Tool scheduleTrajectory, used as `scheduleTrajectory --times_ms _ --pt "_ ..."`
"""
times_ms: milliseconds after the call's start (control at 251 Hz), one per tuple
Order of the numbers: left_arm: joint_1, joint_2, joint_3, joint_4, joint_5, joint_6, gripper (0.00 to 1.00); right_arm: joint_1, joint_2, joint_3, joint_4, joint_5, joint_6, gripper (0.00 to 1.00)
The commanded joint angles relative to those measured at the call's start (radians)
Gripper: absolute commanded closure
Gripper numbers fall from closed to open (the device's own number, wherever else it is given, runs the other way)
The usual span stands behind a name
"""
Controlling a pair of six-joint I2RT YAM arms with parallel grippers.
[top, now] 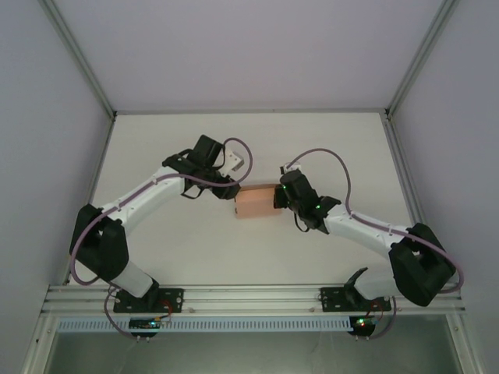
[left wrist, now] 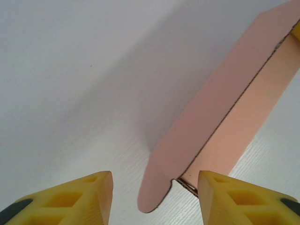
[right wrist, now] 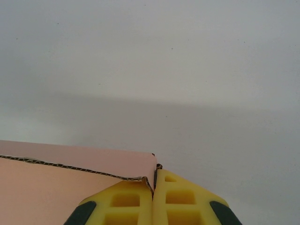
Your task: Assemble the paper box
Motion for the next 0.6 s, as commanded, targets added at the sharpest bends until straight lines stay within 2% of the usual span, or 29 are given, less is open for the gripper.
scheduleTrajectory --times_ms 0,144,227,327,455,595 --pt "-0.002 0.0 -0.014 0.01 0.04 -0.013 0.48 0.01 0.032 0.012 -0.127 -0.026 0.029 1.0" --pt "-0.002 -0.009 -0.028 0.009 0.039 0.003 0.48 0.01 0.038 0.024 -0.166 -0.063 0.031 1.0" --pt "0.001 0.003 -0.023 -0.005 0.037 0.003 0.52 0.01 0.031 0.026 -0.168 -0.066 0.029 1.0" --pt "0.004 0.029 -0.017 -0.033 0.021 -0.01 0.62 0.01 0.024 0.026 -0.173 -0.073 0.026 1.0" --pt "0.003 0.034 -0.013 -0.038 0.02 -0.037 0.8 0.011 0.029 0.026 -0.175 -0.074 0.026 1.0" --pt "0.001 0.017 -0.023 -0.025 0.02 -0.076 0.84 0.01 0.03 0.023 -0.149 -0.036 0.025 1.0"
